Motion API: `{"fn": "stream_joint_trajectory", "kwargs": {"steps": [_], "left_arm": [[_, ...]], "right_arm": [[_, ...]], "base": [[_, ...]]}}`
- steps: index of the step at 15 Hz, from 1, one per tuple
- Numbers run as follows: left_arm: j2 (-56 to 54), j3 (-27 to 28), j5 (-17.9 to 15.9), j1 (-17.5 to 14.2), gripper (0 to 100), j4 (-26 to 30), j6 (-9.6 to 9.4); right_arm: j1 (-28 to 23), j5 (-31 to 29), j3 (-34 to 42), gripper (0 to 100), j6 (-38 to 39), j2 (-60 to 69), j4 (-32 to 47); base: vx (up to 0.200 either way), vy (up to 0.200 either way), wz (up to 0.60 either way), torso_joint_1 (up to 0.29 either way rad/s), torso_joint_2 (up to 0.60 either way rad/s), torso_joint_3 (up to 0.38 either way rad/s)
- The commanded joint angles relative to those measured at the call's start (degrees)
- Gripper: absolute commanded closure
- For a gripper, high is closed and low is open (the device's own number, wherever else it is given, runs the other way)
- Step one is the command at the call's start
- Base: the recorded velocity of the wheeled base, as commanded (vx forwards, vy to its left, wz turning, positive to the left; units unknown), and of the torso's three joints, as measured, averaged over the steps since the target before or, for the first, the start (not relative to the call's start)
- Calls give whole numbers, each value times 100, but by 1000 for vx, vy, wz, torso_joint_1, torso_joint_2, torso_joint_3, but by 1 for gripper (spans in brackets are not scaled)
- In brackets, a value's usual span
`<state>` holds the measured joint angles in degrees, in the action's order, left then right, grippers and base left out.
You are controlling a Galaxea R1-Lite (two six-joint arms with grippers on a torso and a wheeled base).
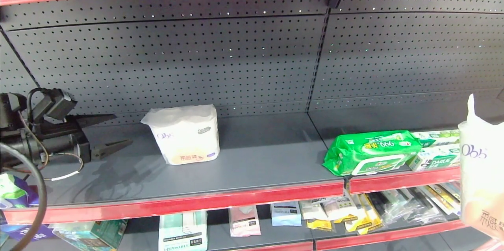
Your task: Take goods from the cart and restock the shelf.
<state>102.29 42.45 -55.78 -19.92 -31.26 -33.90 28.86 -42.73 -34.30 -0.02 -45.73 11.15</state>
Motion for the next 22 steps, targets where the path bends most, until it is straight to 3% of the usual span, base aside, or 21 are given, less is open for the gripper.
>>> {"fn": "stream_joint_trajectory", "kwargs": {"steps": [1, 6, 12, 18, 22], "left_arm": [[450, 229, -205, 76, 0, -74, -73], [968, 870, -653, 445, 0, -82, -73], [1583, 1178, -758, 761, 0, -451, -125], [1979, 1661, -785, 1245, 0, -460, -73], [2040, 1828, -776, 1403, 0, -460, -81]], "right_arm": [[-29, -7, -15, 100, 2, 11, 1], [-108, -7, -24, 100, -15, -33, 1], [-284, 10, -15, 100, -94, -33, 1], [-319, 1, -24, 100, -94, -68, 1], [-319, 1, -24, 100, -94, -77, 1]], "base": [[0, 0, 0, 0, 0, 0], [0, 0, 0, 0, 0, 0], [0, 0, 0, 0, 0, 0], [0, 0, 0, 0, 0, 0], [0, 0, 0, 0, 0, 0]]}}
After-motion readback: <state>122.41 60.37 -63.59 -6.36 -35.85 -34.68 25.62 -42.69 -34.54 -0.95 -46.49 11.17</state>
